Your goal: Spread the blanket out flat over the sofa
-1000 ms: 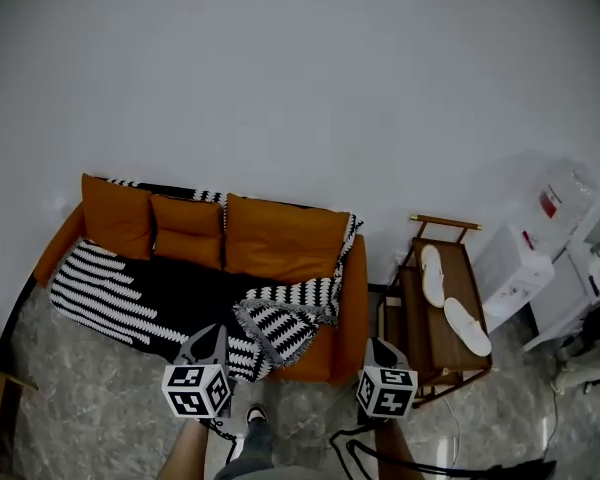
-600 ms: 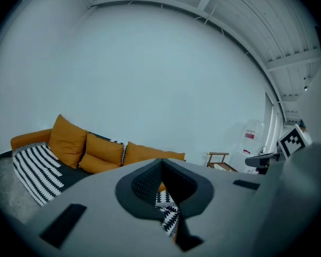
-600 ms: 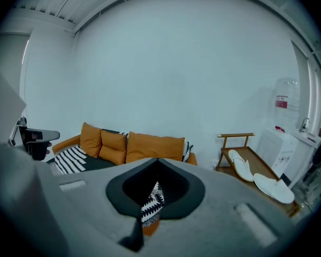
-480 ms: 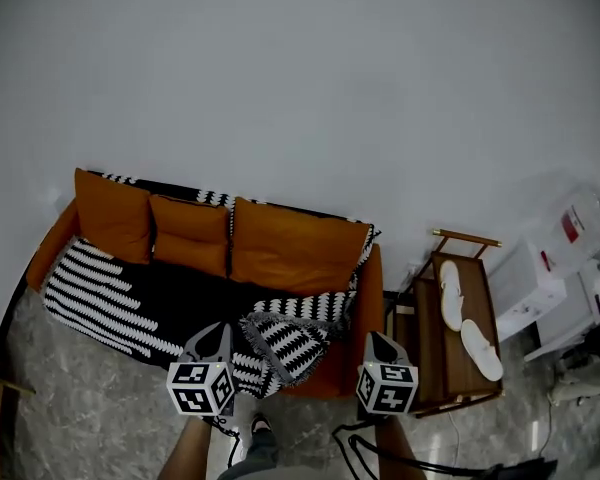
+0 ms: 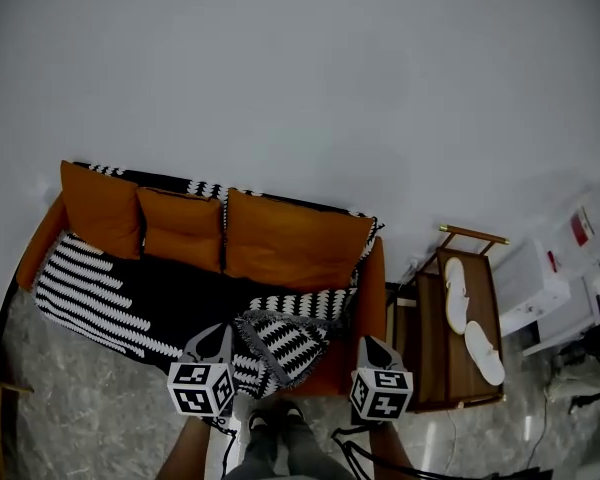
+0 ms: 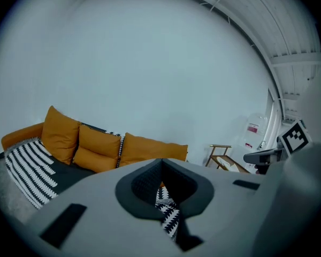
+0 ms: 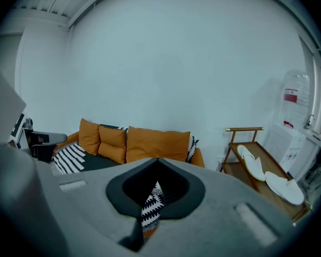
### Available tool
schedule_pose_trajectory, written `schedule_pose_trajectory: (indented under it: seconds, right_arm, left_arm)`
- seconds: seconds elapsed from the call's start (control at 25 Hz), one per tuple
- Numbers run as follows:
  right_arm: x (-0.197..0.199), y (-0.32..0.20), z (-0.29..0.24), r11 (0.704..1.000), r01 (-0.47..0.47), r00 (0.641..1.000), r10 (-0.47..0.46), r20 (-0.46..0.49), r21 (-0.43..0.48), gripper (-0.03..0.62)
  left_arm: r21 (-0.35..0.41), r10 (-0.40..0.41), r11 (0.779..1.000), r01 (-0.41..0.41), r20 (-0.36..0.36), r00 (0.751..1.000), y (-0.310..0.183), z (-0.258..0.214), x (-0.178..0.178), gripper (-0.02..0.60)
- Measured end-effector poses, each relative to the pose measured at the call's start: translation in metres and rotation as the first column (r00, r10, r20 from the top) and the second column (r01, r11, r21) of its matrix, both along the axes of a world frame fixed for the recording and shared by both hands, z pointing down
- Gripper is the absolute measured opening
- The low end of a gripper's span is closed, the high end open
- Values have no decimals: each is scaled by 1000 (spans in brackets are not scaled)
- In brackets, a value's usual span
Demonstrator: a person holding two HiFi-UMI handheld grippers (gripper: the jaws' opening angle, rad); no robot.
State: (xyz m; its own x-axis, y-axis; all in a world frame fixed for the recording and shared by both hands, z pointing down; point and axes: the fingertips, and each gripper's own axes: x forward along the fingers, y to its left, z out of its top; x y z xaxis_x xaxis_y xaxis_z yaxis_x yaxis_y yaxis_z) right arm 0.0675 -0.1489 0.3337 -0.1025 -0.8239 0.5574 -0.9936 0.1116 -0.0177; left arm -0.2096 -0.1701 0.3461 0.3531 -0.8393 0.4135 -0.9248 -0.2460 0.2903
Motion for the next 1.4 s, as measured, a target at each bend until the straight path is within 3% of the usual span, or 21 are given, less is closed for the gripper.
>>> schedule_pose_trajectory:
  seconds: [0.32, 0.64, 0.96, 1.4]
  right_arm:
    - [-1, -30, 7, 999, 39, 999, -39, -2, -11, 5]
    - [-3, -52, 41, 995, 70, 997, -69, 16, -67, 5]
    - [-16, -72, 106, 981, 118, 993, -116, 21, -152, 5]
    - [-30, -99, 217, 970, 141, 989, -128, 79, -197, 5]
  left_arm:
    - [-23, -12, 1000, 12, 15, 1000, -11, 7, 6, 5]
    - [-85, -34, 996, 36, 22, 999, -28, 44, 7, 5]
    - [-118, -69, 991, 70, 13, 998, -54, 95, 2, 5]
    - [-186, -50, 981, 55, 32, 998, -65, 198, 13, 5]
